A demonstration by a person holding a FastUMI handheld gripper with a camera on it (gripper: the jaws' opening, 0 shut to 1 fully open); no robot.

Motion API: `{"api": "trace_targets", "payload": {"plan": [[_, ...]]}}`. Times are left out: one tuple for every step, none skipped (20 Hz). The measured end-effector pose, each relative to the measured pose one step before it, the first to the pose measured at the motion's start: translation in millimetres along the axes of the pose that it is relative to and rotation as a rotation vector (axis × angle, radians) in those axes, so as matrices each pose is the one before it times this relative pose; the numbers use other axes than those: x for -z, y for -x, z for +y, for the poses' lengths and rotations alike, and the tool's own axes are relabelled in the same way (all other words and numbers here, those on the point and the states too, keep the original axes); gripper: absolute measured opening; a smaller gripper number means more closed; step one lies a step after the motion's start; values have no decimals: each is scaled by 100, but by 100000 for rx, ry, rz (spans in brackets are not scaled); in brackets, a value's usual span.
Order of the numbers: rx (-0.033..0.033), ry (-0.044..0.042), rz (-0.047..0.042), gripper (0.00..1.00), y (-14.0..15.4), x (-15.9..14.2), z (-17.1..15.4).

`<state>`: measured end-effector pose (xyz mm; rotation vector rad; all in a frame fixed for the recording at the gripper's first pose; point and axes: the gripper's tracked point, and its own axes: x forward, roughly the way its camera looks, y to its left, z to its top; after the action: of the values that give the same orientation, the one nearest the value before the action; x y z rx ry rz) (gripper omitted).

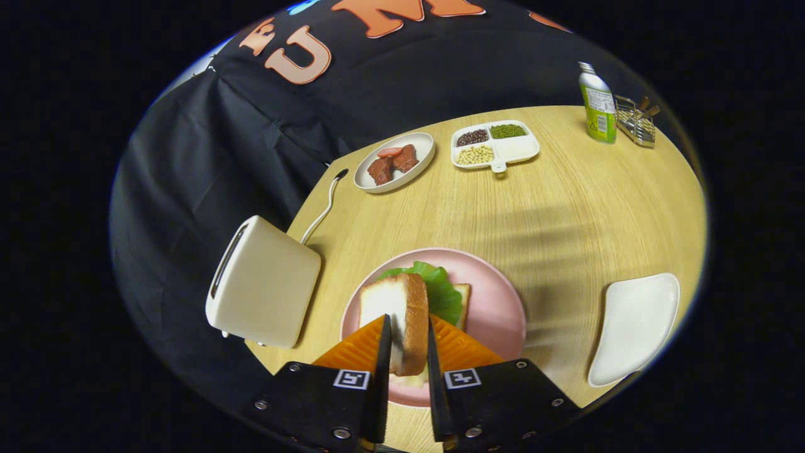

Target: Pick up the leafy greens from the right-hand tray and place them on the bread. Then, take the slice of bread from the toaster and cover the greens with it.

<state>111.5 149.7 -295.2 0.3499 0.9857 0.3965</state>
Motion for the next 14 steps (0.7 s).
{"api": "trace_targets", "payload": {"plan": [[1028,-252,357,33,14,146,-399],[-211,-1156,-716,37,108,-12,-97],[-387,-583,-666,38,45,-92,-90],[805,603,-1315,39,95,-37,-239],[2790,1988,-2480,41,26,-424,-714],[2834,1793,-3516,45,405,-721,-769],[787,605,-3320,46,514,-674,-202],[-329,70,-3117,50,718,-588,269],[-403,25,-3259,51,688,-766,164],[136,814,-4486,52,667,-1046,-16],[1017,1744,-4764,53,884,-1166,-187],[1058,2511,-5094,55,1013,-1172,-65],[1712,2670,-5419,56,1099,-1384,-218],[1582,2400,-5653,59,1846,-1034,922]]}}
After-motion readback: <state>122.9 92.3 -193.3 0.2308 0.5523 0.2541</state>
